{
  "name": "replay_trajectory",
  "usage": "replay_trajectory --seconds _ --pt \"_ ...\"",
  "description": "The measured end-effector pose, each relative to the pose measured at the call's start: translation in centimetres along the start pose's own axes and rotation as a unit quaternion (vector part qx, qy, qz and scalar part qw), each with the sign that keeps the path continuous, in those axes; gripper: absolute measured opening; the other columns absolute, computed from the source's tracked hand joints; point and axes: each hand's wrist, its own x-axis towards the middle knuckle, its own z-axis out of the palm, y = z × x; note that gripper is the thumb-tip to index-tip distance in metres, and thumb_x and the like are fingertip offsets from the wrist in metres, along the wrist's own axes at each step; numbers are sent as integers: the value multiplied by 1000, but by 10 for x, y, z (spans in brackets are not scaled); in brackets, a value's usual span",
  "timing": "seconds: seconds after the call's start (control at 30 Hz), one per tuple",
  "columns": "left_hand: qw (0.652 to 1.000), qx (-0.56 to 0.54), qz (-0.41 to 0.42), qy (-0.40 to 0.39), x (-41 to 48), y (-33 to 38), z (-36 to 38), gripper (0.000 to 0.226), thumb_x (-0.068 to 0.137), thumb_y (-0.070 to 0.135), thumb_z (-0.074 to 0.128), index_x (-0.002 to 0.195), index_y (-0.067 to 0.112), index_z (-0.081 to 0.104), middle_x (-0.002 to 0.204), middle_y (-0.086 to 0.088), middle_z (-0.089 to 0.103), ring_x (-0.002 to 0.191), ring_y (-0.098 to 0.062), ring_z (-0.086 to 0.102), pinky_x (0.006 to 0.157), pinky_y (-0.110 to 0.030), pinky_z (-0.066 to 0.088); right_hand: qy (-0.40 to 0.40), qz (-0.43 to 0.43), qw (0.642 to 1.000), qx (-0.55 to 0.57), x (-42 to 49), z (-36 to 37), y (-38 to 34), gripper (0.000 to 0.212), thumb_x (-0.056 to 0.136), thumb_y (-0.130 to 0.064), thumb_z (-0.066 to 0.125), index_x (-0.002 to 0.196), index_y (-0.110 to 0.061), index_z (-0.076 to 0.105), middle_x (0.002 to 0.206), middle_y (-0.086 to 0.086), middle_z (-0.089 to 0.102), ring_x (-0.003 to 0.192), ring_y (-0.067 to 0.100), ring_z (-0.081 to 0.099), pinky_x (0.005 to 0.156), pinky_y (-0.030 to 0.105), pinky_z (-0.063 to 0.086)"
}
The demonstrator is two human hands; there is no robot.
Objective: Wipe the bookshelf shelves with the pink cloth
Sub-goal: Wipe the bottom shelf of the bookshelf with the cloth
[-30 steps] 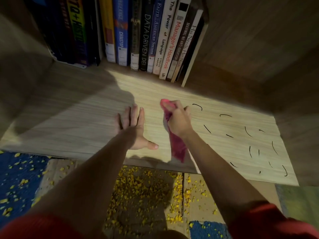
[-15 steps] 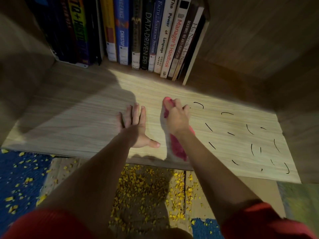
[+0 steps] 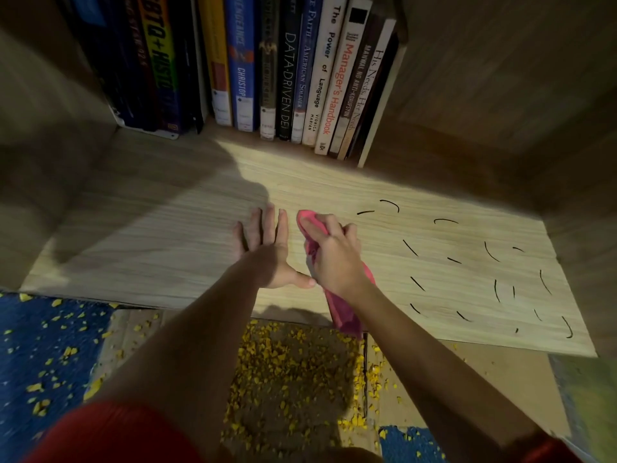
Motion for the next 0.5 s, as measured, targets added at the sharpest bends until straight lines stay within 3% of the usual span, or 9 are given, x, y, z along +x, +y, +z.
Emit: replay_trajectory --seconds 0.17,0.27,0.5 --pt "996 -56 41 57 -2 -15 -5 125 70 53 73 148 17 -18 154 -2 -27 140 -22 -27 110 -46 -19 7 47 999 7 -6 2 2 61 89 -15 52 144 -35 33 141 -3 31 109 29 29 86 36 32" --pt "993 0 19 120 -11 -54 -18 126 65 62 71 150 20 -11 157 0 -16 143 -21 -19 111 -48 -16 3 78 997 16 4 2 0 59 91 -17 51 144 -33 33 140 -2 30 108 29 29 90 37 33" --pt "997 50 1 51 -10 -76 -20 128 66 76 58 145 21 -27 149 1 -37 138 -24 -32 108 -52 -19 -4 156 985 73 74 -9 -10 47 93 -12 46 138 -23 41 132 4 35 110 30 30 98 38 31"
